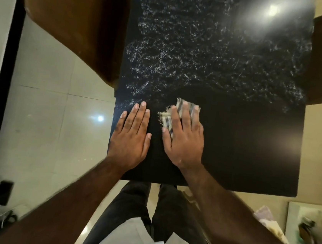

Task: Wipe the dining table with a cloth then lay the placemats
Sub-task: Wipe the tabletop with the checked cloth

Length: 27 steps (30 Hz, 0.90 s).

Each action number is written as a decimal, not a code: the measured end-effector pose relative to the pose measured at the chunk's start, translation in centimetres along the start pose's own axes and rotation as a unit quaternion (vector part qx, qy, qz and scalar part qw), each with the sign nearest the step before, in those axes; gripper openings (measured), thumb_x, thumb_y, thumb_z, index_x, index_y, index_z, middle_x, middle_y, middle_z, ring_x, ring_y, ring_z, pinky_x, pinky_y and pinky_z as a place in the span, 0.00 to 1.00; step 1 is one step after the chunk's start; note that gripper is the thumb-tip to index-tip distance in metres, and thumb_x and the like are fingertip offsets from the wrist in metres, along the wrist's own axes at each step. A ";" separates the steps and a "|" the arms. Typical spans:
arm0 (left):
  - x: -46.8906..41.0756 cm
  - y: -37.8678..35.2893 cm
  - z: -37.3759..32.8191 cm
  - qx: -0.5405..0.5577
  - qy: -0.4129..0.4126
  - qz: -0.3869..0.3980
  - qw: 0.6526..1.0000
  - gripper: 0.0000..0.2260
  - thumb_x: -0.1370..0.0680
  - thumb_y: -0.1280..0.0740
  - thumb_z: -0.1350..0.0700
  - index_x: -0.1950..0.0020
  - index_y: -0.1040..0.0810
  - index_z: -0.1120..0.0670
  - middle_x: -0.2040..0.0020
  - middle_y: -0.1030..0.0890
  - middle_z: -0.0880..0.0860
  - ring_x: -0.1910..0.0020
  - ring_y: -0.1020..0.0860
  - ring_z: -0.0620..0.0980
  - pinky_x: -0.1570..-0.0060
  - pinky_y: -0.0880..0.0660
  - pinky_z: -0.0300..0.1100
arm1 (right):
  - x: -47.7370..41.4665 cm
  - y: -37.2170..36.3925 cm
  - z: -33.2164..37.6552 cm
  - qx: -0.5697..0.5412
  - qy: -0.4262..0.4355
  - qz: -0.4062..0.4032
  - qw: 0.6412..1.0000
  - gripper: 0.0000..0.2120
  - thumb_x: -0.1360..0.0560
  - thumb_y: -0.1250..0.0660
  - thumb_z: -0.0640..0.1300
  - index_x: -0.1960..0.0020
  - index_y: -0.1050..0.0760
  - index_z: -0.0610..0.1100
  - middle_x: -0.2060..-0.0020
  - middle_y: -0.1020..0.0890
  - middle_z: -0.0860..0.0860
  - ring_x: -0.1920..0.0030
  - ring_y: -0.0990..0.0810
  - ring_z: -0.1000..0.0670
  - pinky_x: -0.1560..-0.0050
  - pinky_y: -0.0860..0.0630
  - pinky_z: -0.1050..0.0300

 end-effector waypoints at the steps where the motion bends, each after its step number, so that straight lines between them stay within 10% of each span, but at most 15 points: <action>1: 0.1 -0.1 0.2 0.001 -0.003 0.002 1.000 0.34 0.11 0.56 0.41 0.09 0.57 0.58 0.08 0.59 0.57 0.09 0.57 0.56 0.11 0.51 0.59 | 0.4 0.2 -0.9 0.011 -0.021 0.003 1.000 0.34 0.11 0.45 0.63 0.09 0.42 0.50 0.09 0.44 0.43 0.10 0.47 0.36 0.22 0.31 0.38; 7: -0.1 0.0 0.5 0.018 -0.006 -0.005 1.000 0.34 0.11 0.56 0.41 0.09 0.57 0.58 0.08 0.59 0.57 0.09 0.57 0.56 0.11 0.50 0.59 | -3.6 0.8 -0.6 0.022 -0.164 -0.023 0.986 0.32 0.10 0.44 0.60 0.12 0.35 0.44 0.12 0.37 0.38 0.12 0.40 0.31 0.23 0.28 0.34; 15: 0.8 3.1 1.7 0.239 0.051 -0.046 0.969 0.33 0.10 0.51 0.45 0.09 0.52 0.60 0.08 0.55 0.56 0.09 0.56 0.53 0.11 0.49 0.62 | -5.6 0.7 5.8 -0.044 -0.012 0.016 0.999 0.33 0.10 0.48 0.63 0.09 0.41 0.48 0.10 0.43 0.43 0.10 0.46 0.36 0.20 0.32 0.38; 22: -5.5 4.5 -3.7 0.062 -0.046 -0.043 0.996 0.34 0.11 0.51 0.43 0.09 0.54 0.57 0.08 0.57 0.57 0.09 0.58 0.57 0.11 0.54 0.60 | -3.8 3.1 -5.3 -0.081 -0.195 -0.048 0.976 0.31 0.09 0.47 0.55 0.10 0.42 0.44 0.11 0.40 0.42 0.10 0.44 0.37 0.18 0.34 0.29; 27: -9.4 2.6 -7.9 -0.006 -0.060 -0.024 0.998 0.34 0.10 0.52 0.42 0.09 0.54 0.58 0.08 0.58 0.58 0.09 0.59 0.58 0.12 0.53 0.62 | -3.2 1.7 -6.8 -0.032 -0.159 -0.027 0.986 0.30 0.08 0.47 0.55 0.10 0.40 0.44 0.11 0.40 0.41 0.10 0.45 0.37 0.19 0.34 0.33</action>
Point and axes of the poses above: each hand's wrist, its own x-axis away from the middle knuckle, its own y-axis out of the back of the hand, z = x × y, the point moved 5 cm from there along -x, towards the middle knuckle
